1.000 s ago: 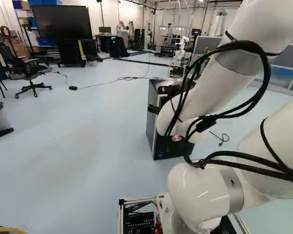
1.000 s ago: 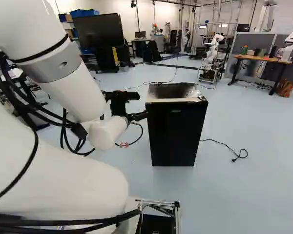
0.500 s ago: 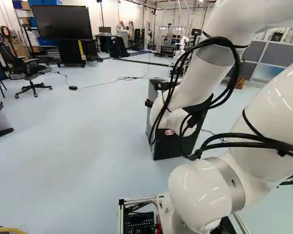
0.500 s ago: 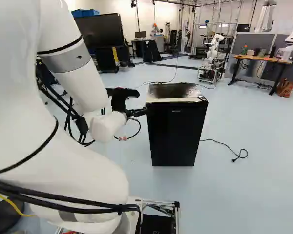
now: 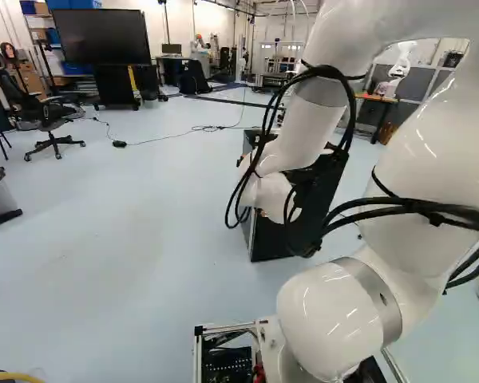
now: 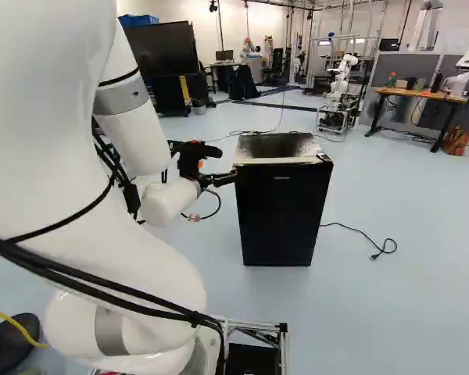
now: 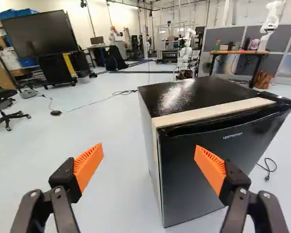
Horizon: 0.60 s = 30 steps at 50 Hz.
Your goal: Grab a drink from the fridge
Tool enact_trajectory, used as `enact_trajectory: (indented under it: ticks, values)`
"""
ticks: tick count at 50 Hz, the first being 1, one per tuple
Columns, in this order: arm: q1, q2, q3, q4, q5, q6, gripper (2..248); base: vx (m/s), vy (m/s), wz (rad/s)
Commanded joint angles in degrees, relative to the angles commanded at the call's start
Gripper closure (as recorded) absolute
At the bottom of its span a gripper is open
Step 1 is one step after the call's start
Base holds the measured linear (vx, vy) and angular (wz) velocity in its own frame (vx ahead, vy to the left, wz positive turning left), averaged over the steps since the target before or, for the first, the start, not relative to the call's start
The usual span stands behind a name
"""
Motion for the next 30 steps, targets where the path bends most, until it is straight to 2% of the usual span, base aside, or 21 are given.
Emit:
enact_trajectory:
  ticks: [13,30]
  values:
    - [2.03,-5.14,-3.23,6.93,1.19,0.0,3,0.0,0.0,0.0]
    - [3.13,-12.61,-8.8,15.78,1.06,0.0,3,0.0,0.0,0.0]
